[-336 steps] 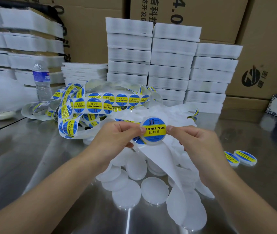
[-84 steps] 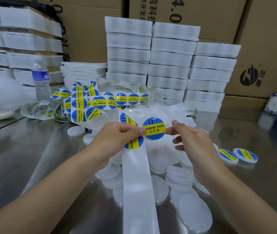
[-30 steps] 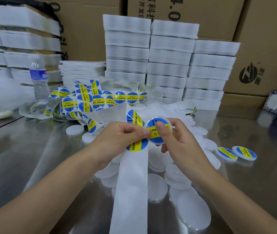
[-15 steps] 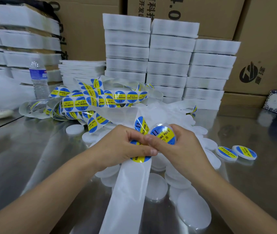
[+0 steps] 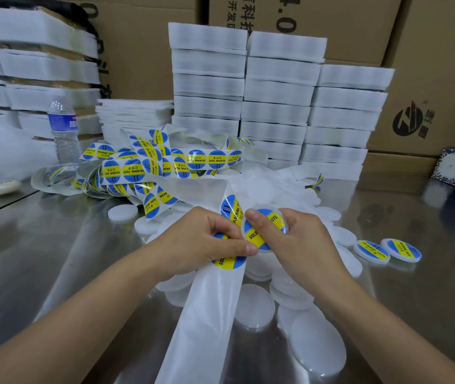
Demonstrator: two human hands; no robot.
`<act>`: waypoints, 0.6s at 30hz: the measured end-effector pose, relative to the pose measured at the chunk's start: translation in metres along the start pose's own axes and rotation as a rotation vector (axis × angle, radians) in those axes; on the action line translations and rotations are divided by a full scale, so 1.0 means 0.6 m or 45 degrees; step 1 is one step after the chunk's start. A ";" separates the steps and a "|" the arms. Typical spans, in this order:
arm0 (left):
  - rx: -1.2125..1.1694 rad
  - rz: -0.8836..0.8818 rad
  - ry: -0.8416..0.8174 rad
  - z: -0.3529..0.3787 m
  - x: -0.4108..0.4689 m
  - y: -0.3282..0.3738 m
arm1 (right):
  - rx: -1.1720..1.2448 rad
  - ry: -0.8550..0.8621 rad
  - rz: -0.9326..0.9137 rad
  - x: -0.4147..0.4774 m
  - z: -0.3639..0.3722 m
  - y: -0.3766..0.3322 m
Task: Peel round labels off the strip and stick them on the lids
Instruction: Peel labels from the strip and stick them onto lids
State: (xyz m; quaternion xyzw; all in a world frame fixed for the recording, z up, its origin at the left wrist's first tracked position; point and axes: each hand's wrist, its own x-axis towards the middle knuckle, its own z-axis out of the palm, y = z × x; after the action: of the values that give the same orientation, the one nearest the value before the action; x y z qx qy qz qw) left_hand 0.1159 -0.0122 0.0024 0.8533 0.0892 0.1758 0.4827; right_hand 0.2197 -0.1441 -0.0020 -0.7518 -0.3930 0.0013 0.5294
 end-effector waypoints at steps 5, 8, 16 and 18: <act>-0.011 -0.005 -0.011 0.000 0.000 0.001 | -0.012 0.000 0.005 0.003 0.000 0.000; -0.035 0.010 -0.007 0.001 0.001 -0.001 | -0.011 0.001 -0.007 0.003 0.000 0.001; -0.058 0.032 -0.027 0.000 0.001 -0.001 | 0.024 0.009 -0.026 0.004 -0.002 0.002; -0.071 0.041 -0.029 -0.001 0.001 0.000 | 0.061 -0.002 -0.018 0.002 -0.003 0.000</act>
State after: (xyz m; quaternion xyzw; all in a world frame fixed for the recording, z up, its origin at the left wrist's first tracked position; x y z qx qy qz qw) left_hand 0.1162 -0.0117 0.0026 0.8427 0.0651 0.1763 0.5044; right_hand 0.2214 -0.1448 -0.0003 -0.7362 -0.3986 0.0078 0.5469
